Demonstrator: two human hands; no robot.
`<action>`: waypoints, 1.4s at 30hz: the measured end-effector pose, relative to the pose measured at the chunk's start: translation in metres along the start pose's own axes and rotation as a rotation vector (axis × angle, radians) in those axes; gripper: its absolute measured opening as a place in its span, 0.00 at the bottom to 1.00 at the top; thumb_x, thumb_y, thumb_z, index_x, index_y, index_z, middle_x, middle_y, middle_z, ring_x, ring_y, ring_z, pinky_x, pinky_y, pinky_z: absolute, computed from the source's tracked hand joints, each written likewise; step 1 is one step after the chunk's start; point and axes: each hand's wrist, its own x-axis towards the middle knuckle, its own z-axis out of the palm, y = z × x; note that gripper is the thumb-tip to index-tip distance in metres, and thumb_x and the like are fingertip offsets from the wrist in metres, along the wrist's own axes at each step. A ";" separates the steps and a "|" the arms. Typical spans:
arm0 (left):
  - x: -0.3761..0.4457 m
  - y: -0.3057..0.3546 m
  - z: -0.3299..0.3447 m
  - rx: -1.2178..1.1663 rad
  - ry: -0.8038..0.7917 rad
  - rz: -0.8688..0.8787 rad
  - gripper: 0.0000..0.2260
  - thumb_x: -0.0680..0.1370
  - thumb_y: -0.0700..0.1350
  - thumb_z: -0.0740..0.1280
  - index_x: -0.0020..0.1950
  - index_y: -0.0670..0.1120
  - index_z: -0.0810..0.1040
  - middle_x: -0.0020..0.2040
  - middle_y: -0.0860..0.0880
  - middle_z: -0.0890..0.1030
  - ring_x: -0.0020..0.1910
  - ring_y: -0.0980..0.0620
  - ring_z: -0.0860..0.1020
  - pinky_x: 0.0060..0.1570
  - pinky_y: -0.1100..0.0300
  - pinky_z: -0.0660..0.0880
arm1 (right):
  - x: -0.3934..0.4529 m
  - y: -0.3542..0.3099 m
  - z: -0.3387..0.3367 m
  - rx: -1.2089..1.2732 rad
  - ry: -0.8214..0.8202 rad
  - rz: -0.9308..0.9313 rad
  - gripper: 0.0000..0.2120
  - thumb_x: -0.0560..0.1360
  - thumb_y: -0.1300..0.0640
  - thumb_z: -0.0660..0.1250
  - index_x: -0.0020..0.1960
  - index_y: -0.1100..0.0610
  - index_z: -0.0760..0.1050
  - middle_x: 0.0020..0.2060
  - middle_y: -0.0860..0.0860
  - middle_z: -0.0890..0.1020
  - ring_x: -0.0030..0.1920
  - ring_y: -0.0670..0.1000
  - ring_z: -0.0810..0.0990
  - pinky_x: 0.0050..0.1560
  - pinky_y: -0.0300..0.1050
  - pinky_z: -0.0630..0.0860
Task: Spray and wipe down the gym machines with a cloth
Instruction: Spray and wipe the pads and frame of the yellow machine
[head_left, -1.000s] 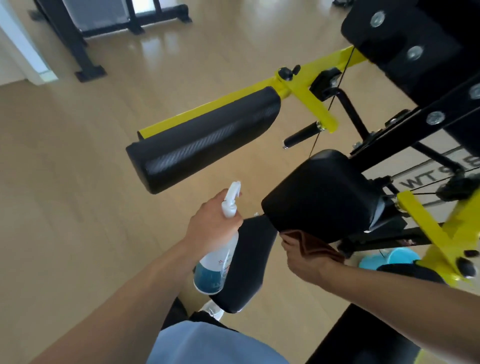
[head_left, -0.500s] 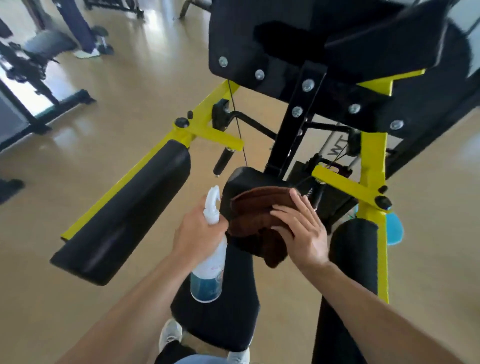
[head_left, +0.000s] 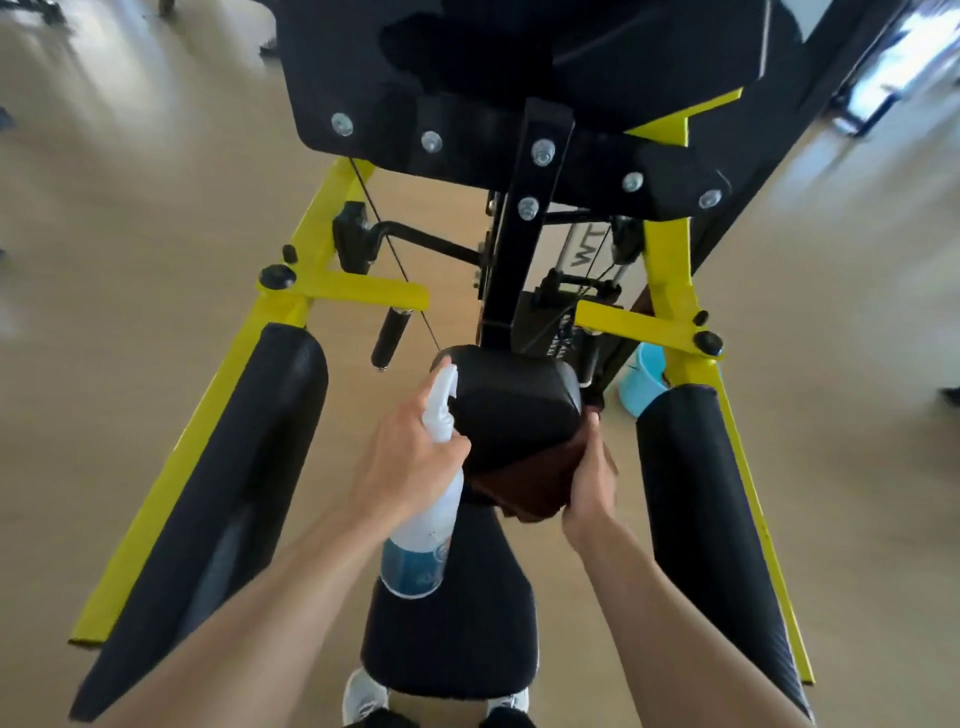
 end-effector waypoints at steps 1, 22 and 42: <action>0.001 -0.002 0.001 -0.007 -0.009 -0.002 0.19 0.73 0.45 0.69 0.63 0.42 0.76 0.33 0.44 0.72 0.35 0.47 0.79 0.31 0.54 0.69 | 0.000 0.001 0.000 0.032 -0.017 0.042 0.31 0.70 0.26 0.70 0.63 0.46 0.81 0.54 0.50 0.86 0.55 0.57 0.83 0.56 0.58 0.80; 0.007 -0.046 -0.003 -0.236 -0.071 -0.173 0.05 0.70 0.48 0.69 0.43 0.47 0.80 0.35 0.49 0.82 0.32 0.52 0.77 0.32 0.58 0.71 | -0.058 -0.047 0.104 -1.397 -0.098 -1.353 0.18 0.84 0.40 0.57 0.62 0.46 0.81 0.65 0.43 0.82 0.70 0.50 0.73 0.73 0.48 0.64; -0.074 -0.116 0.083 -0.237 -0.072 -0.428 0.28 0.68 0.62 0.65 0.69 0.65 0.66 0.50 0.52 0.83 0.49 0.49 0.82 0.54 0.47 0.80 | 0.049 0.077 -0.078 0.309 -0.054 0.371 0.23 0.86 0.45 0.53 0.56 0.59 0.80 0.45 0.63 0.86 0.50 0.63 0.81 0.52 0.59 0.76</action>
